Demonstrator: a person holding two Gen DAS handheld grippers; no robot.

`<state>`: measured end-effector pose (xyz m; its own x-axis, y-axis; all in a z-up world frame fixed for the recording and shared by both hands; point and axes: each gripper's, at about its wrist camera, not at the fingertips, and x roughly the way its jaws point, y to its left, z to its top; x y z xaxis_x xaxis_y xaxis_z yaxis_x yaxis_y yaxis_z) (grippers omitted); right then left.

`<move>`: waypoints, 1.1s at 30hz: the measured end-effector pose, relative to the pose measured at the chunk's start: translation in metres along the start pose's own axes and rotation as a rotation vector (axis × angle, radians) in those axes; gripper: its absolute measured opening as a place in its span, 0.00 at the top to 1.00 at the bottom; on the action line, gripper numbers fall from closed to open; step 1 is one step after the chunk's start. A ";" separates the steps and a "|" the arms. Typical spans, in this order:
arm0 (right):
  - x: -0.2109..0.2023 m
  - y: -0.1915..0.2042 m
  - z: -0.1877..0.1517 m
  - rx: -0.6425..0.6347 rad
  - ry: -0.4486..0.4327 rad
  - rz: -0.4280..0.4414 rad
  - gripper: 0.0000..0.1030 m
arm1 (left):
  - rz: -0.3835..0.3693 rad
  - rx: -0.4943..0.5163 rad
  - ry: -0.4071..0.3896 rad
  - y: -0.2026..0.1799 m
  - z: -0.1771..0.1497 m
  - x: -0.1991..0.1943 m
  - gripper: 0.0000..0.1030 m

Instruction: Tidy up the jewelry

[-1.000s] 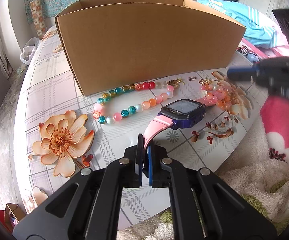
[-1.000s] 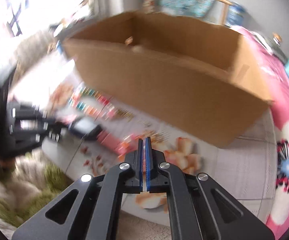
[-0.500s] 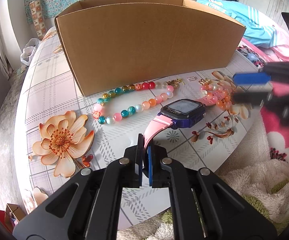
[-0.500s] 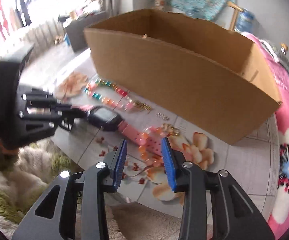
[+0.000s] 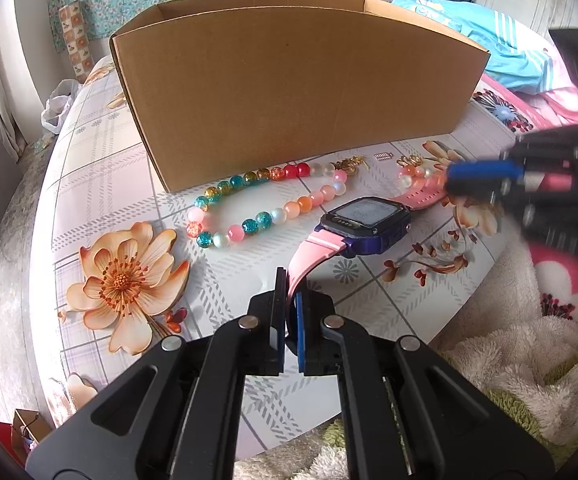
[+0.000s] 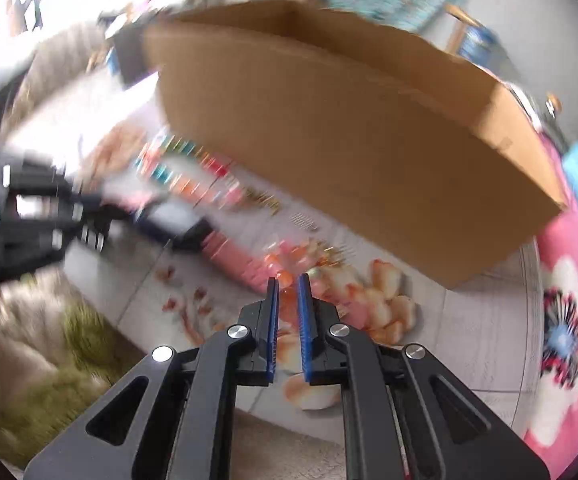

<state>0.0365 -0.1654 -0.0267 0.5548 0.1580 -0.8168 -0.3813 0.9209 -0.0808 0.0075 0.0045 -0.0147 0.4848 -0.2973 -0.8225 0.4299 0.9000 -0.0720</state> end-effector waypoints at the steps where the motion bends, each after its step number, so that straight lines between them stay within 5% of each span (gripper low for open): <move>1: -0.002 -0.008 0.001 0.027 -0.007 -0.010 0.91 | 0.000 0.001 0.000 0.000 0.000 0.000 0.97; 14: 0.007 -0.091 -0.005 0.236 0.025 -0.201 0.89 | -0.003 0.001 -0.003 0.000 -0.001 0.000 0.97; 19: -0.007 -0.063 -0.006 0.152 -0.033 -0.157 0.61 | -0.003 0.003 -0.003 0.000 -0.001 0.000 0.97; 25: 0.009 -0.017 -0.005 0.012 0.004 -0.091 0.61 | -0.001 0.004 -0.006 0.000 -0.001 -0.001 0.97; 33: 0.019 -0.041 -0.019 0.086 0.114 -0.195 0.61 | -0.005 -0.016 -0.008 0.002 -0.002 -0.001 0.97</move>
<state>0.0484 -0.2075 -0.0496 0.5228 -0.0623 -0.8502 -0.2080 0.9579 -0.1981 0.0068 0.0068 -0.0152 0.4888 -0.3038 -0.8178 0.4197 0.9037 -0.0849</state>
